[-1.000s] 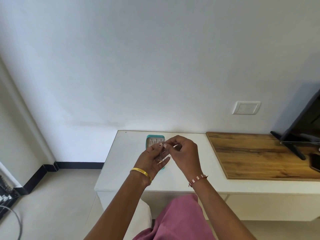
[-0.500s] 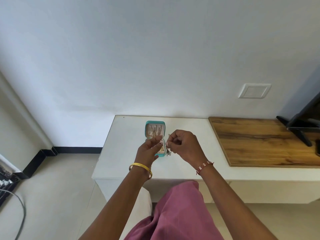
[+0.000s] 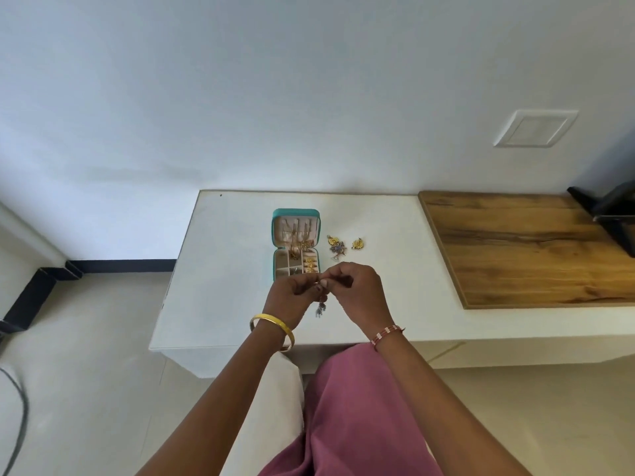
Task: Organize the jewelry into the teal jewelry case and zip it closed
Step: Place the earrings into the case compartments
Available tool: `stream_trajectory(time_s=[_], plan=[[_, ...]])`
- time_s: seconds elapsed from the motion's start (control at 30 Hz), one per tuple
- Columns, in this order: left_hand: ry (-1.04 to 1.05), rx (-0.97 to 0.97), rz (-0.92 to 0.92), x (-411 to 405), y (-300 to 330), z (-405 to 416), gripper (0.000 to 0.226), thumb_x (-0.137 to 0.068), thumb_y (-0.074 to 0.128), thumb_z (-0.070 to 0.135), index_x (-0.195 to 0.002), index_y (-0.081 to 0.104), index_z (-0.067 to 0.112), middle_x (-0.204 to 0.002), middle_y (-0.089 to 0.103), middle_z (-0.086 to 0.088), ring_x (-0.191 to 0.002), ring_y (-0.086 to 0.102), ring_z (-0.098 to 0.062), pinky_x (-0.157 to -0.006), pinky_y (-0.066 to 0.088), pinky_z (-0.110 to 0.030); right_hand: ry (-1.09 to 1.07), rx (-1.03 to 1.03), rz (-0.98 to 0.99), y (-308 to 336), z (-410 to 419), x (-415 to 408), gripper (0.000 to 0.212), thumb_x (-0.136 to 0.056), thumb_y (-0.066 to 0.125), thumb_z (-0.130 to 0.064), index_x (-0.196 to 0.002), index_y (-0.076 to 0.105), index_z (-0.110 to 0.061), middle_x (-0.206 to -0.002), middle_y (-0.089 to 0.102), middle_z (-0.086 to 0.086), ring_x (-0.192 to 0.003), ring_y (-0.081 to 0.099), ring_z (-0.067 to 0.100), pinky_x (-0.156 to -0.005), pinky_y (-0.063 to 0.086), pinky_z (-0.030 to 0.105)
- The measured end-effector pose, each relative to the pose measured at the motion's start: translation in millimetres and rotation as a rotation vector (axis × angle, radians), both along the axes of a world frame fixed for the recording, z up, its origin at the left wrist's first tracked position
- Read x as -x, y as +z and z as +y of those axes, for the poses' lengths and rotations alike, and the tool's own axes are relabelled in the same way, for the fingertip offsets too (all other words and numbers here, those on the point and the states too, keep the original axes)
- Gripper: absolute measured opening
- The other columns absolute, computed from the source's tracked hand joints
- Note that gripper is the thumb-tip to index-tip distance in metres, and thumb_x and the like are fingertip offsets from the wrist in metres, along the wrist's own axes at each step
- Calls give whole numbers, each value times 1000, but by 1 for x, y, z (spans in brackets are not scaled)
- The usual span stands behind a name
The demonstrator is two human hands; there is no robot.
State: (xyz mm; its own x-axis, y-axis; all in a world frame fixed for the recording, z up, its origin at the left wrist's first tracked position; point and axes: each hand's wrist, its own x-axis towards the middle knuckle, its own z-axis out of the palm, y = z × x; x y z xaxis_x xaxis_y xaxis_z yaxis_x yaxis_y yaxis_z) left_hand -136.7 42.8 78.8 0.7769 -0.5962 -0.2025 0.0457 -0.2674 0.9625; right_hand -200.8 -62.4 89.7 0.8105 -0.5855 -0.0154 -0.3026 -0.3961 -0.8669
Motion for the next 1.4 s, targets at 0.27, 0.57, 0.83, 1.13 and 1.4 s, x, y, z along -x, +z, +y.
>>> stream_trajectory(time_s=[0.27,0.57,0.83,1.13,1.4], plan=[[220,-1,185,-29,-41,-38,21,-88,51,-1,-103,65,2,-67,65,3,-69,61,-15,-73,52,-20,-271,-133,41,-62,-57,-38,11,-82,60,-2,-82,70,-5,-69,65,4,-66,59,17,-71,54,34],[412,87,351,-52,-65,-65,21,-87,52,-3,-102,63,7,-74,64,0,-65,63,-9,-73,54,-23,-220,185,265,-118,-101,-97,20,-84,59,-5,-103,66,-2,-100,67,19,-91,61,29,-80,42,25],[439,149,476,-51,-72,-65,20,-87,51,-4,-102,63,4,-77,65,-5,-78,62,-22,-84,52,-34,-154,330,282,-131,-99,-97,4,-84,58,-5,-86,62,-4,-92,60,18,-84,57,31,-68,39,27],[406,141,487,-38,-74,-55,22,-88,51,-2,-104,62,7,-78,65,-3,-75,62,-18,-74,53,-25,-148,189,172,-134,-81,-42,20,-76,66,3,-93,64,-6,-82,55,10,-69,49,16,-59,36,2],[405,135,494,-31,-74,-53,21,-88,50,-3,-95,62,14,-77,64,-5,-75,61,-24,-77,52,-29,-100,209,270,-131,-82,-46,19,-80,65,-2,-99,67,-4,-95,56,15,-76,49,13,-67,36,12]])
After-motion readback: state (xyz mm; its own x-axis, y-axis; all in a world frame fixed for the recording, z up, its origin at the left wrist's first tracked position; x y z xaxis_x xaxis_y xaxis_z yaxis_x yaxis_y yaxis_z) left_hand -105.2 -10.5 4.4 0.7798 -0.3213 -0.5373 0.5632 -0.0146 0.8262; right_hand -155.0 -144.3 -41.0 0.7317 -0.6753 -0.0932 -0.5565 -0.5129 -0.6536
